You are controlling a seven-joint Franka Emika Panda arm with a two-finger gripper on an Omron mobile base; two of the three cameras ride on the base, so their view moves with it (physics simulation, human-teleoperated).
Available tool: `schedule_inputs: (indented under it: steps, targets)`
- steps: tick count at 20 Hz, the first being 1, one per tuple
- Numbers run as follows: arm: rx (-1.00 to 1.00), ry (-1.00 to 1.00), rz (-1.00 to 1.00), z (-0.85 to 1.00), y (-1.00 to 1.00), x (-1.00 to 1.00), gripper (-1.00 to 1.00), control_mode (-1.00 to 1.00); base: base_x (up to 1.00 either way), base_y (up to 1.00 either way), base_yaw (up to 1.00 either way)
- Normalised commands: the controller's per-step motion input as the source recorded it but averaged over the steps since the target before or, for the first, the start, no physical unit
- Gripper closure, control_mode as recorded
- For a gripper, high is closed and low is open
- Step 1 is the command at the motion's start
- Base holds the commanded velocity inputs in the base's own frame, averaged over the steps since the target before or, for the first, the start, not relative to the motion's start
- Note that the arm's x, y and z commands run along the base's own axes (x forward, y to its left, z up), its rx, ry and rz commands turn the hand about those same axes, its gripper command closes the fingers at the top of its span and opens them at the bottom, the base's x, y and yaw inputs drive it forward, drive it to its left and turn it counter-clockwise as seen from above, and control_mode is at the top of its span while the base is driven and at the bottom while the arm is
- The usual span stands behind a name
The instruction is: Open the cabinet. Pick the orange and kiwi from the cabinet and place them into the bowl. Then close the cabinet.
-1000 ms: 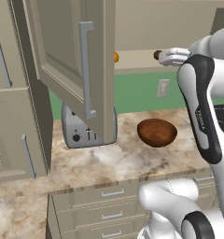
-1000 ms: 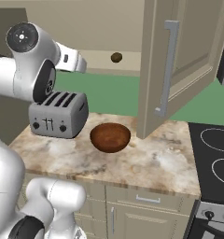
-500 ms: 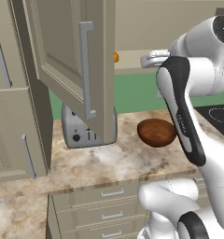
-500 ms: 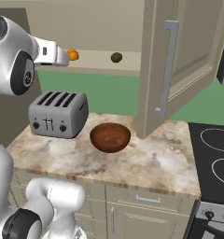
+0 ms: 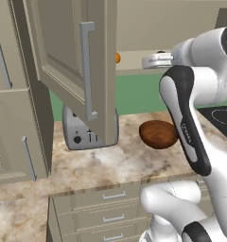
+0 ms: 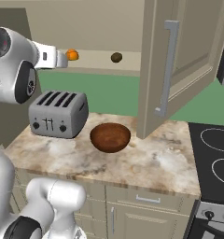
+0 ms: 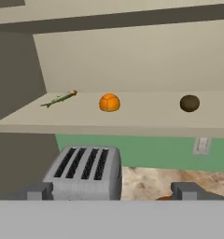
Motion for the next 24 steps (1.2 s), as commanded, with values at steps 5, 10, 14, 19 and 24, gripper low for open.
schedule_inputs:
  steps: [5,10,14,19,24]
  targets:
    - [0.07,-0.03,0.02,0.0,0.07,0.19,-1.0,-1.0,0.0,0.0,0.0]
    - [0.02,0.0,0.0,0.0,0.14,0.29,-1.0,-1.0,0.0,0.0,0.0]
    - [0.0,0.0,0.0,0.0,0.15,0.36,-1.0,-1.0,0.0,0.0,0.0]
    - [0.0,0.0,0.0,0.0,0.08,0.34,-1.0,-1.0,0.0,0.0,0.0]
    - [0.02,0.0,0.0,-0.06,0.02,0.34,-1.0,-1.0,0.0,0.0,0.0]
